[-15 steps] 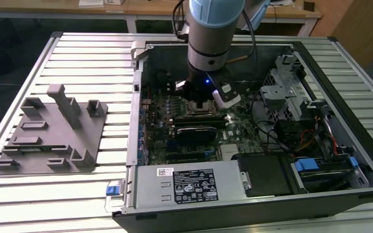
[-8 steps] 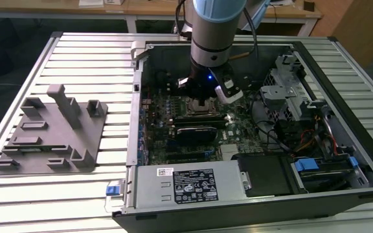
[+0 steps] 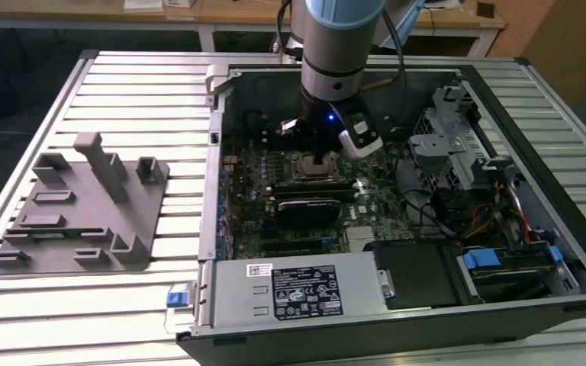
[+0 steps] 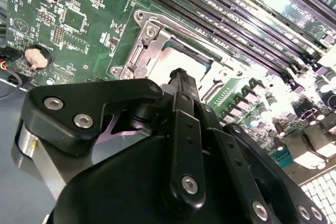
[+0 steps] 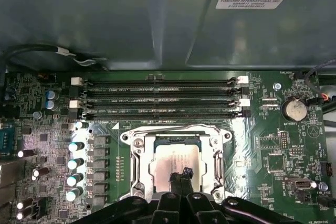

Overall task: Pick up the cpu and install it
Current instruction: 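Install the second cpu locking lever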

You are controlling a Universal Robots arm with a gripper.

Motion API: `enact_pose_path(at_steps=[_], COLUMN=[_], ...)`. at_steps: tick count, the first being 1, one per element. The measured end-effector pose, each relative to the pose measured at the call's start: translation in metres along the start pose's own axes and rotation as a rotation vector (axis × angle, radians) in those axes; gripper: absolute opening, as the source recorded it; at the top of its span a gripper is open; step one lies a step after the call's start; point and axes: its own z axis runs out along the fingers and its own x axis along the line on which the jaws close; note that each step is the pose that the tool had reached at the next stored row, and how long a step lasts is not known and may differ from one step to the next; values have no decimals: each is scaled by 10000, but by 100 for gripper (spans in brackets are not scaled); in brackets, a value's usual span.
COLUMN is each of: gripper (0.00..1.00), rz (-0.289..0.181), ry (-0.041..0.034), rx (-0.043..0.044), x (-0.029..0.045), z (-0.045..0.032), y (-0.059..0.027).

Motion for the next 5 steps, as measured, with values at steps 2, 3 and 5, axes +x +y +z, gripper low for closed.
enact_pose_path(at_steps=[2,3,5], gripper=[11,11,11], rz=[1,1,2], ry=[0,0,0], rx=[0,0,0], x=[0,0,0], z=[0,1,1], y=[4,6,7])
